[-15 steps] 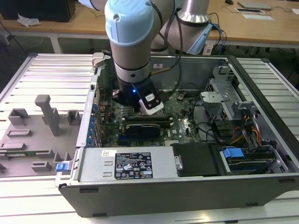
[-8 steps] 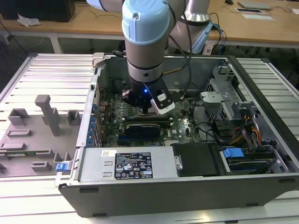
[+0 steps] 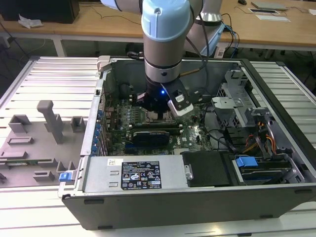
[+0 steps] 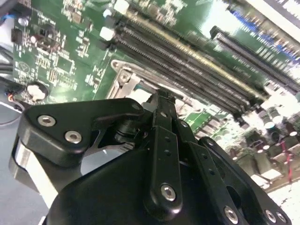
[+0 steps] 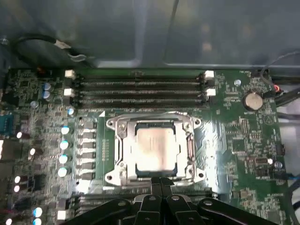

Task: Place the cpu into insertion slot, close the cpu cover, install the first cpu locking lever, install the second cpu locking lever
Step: 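Install the second cpu locking lever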

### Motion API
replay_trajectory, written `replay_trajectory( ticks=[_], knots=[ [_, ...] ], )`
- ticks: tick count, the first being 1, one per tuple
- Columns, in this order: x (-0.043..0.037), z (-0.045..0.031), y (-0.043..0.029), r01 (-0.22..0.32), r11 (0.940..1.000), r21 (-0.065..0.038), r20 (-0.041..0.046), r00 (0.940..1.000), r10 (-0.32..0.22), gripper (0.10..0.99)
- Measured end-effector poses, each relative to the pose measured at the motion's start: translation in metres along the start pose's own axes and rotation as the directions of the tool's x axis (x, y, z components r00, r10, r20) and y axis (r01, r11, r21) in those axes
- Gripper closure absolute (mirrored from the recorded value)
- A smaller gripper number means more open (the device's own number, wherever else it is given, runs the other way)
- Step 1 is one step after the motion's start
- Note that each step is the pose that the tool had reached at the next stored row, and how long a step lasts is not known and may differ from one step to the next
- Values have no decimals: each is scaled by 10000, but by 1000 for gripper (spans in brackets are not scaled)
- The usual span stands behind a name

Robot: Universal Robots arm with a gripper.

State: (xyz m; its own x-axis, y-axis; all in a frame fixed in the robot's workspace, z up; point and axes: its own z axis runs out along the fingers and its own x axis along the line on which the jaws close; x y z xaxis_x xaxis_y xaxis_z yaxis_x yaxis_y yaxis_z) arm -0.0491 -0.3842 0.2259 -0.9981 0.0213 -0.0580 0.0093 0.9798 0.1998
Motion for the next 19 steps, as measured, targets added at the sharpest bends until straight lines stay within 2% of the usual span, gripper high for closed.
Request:
replay_trajectory(
  ticks=[3,4,6,7,10,13,19],
  knots=[
    [1,43,212,12,9998,197,2,10000,-13,980],
    [4,60,296,20,9994,349,3,10000,-20,980],
    [4,69,358,37,9981,609,5,10000,-38,980],
    [4,62,371,42,9976,696,5,10000,-43,980],
    [2,23,395,49,9966,822,5,10000,-49,980],
    [-5,-63,420,56,9958,909,6,10000,-57,980],
    [-6,-87,427,57,9955,945,6,10000,-58,980]
  ],
)
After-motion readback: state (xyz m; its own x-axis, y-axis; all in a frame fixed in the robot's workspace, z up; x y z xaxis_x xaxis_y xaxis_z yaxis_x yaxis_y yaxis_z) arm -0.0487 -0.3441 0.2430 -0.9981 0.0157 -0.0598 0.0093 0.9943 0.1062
